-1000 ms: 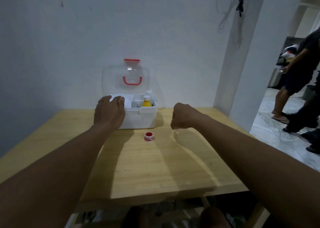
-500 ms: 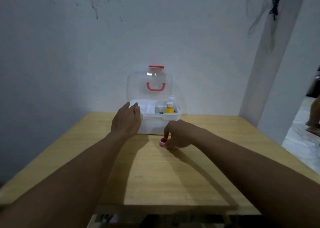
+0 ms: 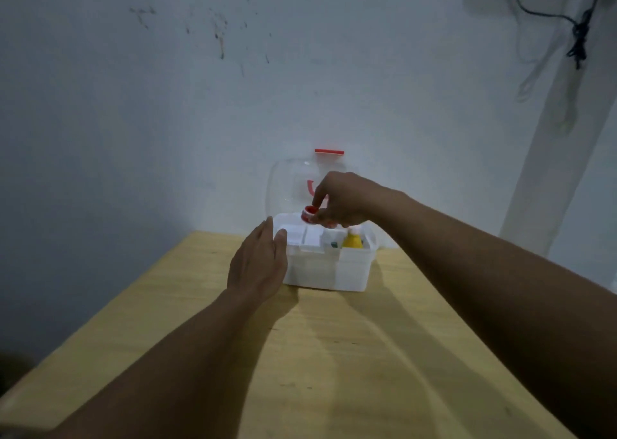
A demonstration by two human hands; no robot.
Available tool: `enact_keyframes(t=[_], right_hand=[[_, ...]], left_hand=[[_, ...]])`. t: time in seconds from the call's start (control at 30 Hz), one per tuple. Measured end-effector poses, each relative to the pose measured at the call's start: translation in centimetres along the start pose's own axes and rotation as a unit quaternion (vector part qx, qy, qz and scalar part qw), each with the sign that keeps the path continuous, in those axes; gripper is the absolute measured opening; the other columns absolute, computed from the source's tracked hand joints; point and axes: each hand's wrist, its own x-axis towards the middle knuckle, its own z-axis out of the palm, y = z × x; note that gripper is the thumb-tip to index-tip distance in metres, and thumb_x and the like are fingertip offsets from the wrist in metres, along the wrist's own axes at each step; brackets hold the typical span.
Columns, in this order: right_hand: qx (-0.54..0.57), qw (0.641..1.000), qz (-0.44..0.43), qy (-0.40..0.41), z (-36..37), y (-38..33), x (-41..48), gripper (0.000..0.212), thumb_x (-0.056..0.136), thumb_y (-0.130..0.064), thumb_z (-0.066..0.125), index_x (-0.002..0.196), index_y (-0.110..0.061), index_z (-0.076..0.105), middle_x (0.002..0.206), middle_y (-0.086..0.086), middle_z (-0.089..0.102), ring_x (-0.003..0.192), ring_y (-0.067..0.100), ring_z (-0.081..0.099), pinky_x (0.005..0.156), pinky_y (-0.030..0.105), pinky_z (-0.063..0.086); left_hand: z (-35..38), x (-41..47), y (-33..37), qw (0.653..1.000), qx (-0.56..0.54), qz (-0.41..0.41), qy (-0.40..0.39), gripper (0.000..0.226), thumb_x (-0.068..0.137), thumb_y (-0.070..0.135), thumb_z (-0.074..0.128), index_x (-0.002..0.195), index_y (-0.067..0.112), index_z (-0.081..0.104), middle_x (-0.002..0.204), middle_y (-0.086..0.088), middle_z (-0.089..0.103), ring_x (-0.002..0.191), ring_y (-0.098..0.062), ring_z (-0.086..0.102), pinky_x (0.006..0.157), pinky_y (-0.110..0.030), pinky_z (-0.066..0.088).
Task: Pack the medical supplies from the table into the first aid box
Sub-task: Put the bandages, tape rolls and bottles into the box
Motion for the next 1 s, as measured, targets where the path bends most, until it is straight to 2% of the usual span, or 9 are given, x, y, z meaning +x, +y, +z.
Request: enact_keyframes(t=[0.1,0.2,0.3,0.4,0.5,0.57,0.7,0.8,1.0], right_hand=[[-0.059,0.998,0.012,-0.002,0.9,-0.1,3.6,0.039,0.084,-0.048,0.07,0.095,-0.012,0.077,0.075,0.001,0.076,0.07,0.017,0.074,0.073,0.031,0.06],[-0.075,0.997,0.016,-0.004,2.6,-0.3,6.2,0.042,0.083,-0.047,0.072,0.103,-0.01,0.072,0.087,0.005,0.073,0.079,0.022,0.071,0.083,0.038,0.058],[-0.085,0.996,-0.004,0.001,4.3,-0.5,7.8,0.043,0.085,-0.046,0.07,0.108,-0.01,0.073,0.1,0.005,0.071,0.087,0.023,0.066,0.086,0.036,0.054],[-0.07,0.997,-0.027,-0.009,4.8,-0.9,8.5,0.041,0.087,-0.044,0.068,0.112,-0.012,0.074,0.111,0.006,0.071,0.093,0.023,0.068,0.085,0.029,0.051],[-0.03,0.998,-0.046,-0.014,4.9,-1.2,8.8,0.039,0.089,-0.033,0.07,0.122,-0.013,0.07,0.119,0.008,0.069,0.099,0.023,0.068,0.079,0.023,0.046],[-0.013,0.999,-0.051,-0.013,5.1,-1.1,9.0,0.039,0.089,-0.021,0.071,0.126,-0.01,0.067,0.123,0.011,0.068,0.102,0.025,0.068,0.08,0.023,0.046],[0.016,0.999,-0.039,-0.008,5.5,-0.5,9.5,0.042,0.085,-0.001,0.071,0.126,-0.009,0.066,0.127,0.011,0.064,0.105,0.025,0.066,0.082,0.024,0.049],[0.035,0.999,-0.029,-0.006,5.6,-0.1,9.8,0.042,0.082,0.001,0.073,0.123,-0.008,0.067,0.124,0.011,0.065,0.102,0.024,0.067,0.079,0.024,0.051],[0.044,0.999,-0.019,0.005,6.1,0.1,9.8,0.047,0.078,0.001,0.077,0.124,-0.007,0.066,0.123,0.011,0.066,0.102,0.025,0.067,0.083,0.026,0.052]], left_hand=[[0.4,0.2,-0.4,1.0,-0.012,-0.006,0.003,0.061,0.098,0.056,0.02,0.148,0.024,0.033,0.152,0.001,0.043,0.134,-0.022,0.046,0.108,-0.043,0.042],[0.7,0.6,-0.9,1.0,-0.028,-0.01,0.003,0.06,0.097,0.059,0.022,0.146,0.027,0.035,0.148,0.003,0.047,0.129,-0.02,0.051,0.105,-0.044,0.047],[0.7,0.6,-1.1,0.999,-0.045,0.0,0.006,0.062,0.093,0.065,0.021,0.143,0.031,0.037,0.142,0.005,0.052,0.122,-0.016,0.054,0.102,-0.041,0.049],[0.8,0.7,-1.1,0.999,-0.048,-0.003,0.016,0.056,0.095,0.061,0.027,0.14,0.031,0.04,0.138,0.007,0.054,0.118,-0.013,0.056,0.101,-0.034,0.049],[0.9,0.8,-1.2,0.999,-0.05,0.008,0.019,0.069,0.087,0.071,0.017,0.138,0.032,0.042,0.134,0.007,0.057,0.114,-0.012,0.058,0.097,-0.033,0.052],[1.0,0.8,-1.2,0.998,-0.056,0.009,0.028,0.073,0.084,0.073,0.012,0.136,0.033,0.045,0.132,0.008,0.059,0.111,-0.011,0.059,0.095,-0.034,0.053],[1.0,0.7,-1.1,0.997,-0.064,0.025,0.047,0.053,0.094,0.06,0.023,0.13,0.031,0.05,0.125,0.007,0.063,0.105,-0.01,0.06,0.089,-0.035,0.056],[1.0,0.6,-0.9,0.995,-0.068,0.035,0.057,0.05,0.095,0.055,0.025,0.129,0.029,0.052,0.122,0.007,0.064,0.103,-0.008,0.06,0.089,-0.034,0.056],[1.0,0.6,-0.9,0.997,-0.059,0.029,0.05,0.063,0.092,0.062,0.02,0.135,0.028,0.049,0.13,0.005,0.062,0.112,-0.012,0.059,0.096,-0.038,0.053]])
